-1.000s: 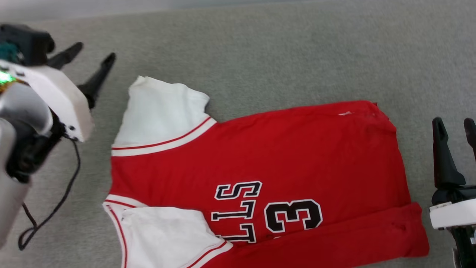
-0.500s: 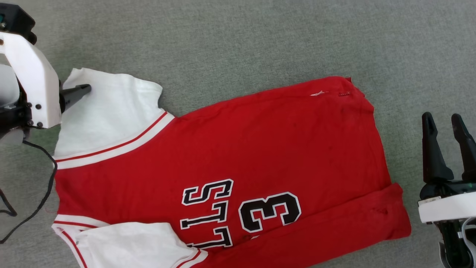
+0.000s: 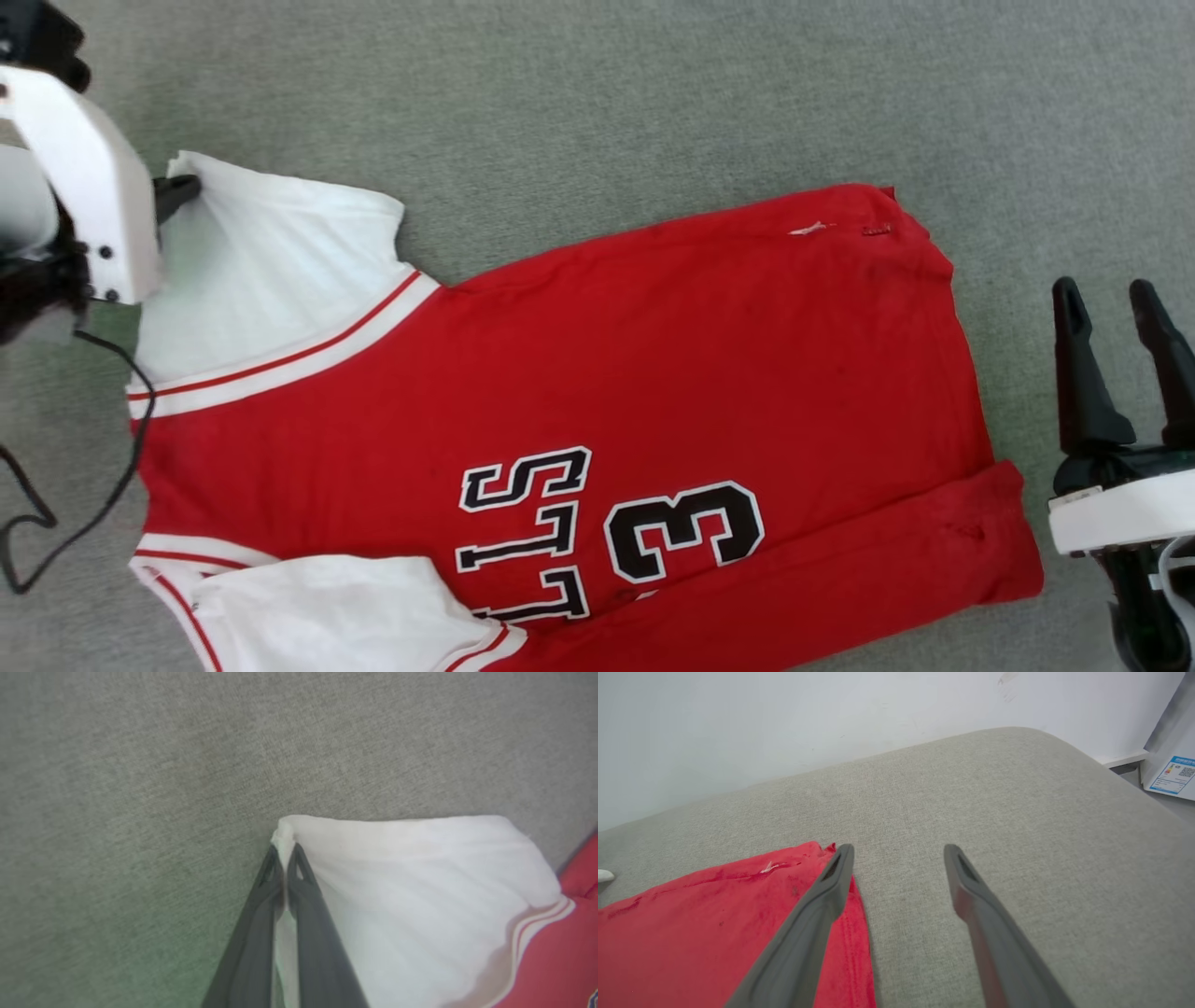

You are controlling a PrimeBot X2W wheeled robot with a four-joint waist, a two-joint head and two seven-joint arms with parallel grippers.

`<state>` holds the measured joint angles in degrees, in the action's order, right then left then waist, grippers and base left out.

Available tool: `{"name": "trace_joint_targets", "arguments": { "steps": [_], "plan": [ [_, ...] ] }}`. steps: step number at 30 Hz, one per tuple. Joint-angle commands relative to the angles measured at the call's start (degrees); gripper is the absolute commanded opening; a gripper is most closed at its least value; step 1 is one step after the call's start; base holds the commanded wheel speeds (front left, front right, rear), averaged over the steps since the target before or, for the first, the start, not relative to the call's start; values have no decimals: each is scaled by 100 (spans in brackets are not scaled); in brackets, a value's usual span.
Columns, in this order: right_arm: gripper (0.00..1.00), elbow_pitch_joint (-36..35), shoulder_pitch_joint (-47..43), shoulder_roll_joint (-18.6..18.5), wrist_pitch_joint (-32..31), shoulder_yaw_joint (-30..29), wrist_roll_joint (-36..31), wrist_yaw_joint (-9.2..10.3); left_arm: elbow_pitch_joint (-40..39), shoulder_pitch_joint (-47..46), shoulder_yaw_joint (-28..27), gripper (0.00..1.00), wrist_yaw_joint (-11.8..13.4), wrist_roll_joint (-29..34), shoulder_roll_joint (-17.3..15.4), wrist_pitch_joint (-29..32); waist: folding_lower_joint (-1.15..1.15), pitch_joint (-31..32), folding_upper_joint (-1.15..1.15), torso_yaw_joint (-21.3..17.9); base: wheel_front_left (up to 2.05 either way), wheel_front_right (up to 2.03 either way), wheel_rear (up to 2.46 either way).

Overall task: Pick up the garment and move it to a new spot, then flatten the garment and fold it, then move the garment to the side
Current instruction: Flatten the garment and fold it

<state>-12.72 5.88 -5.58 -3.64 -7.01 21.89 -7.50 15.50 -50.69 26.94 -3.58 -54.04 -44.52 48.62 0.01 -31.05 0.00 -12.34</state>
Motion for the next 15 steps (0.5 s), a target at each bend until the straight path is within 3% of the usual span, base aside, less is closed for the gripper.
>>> {"name": "trace_joint_targets", "arguments": {
  "steps": [1, 6, 15],
  "plan": [
    [100, -25, 53, -92, -52, -34, -52, 2, 30, 112, 47, 0, -46, 41, 28, -60, -1, 111, 0, 99, 0, 0, 0],
    [100, -130, 57, -588, -742, -17, -165, 2, -199, 229, 19, 0, -181, 146, 145, -705, -1, 480, 0, 399, 0, 0, 0],
    [100, -570, 396, -2158, -2991, 437, 231, 3, -1408, 628, 137, 0, -291, 156, 219, -1266, -1, 878, 0, 1128, 0, 0, 0]
  ]
}}
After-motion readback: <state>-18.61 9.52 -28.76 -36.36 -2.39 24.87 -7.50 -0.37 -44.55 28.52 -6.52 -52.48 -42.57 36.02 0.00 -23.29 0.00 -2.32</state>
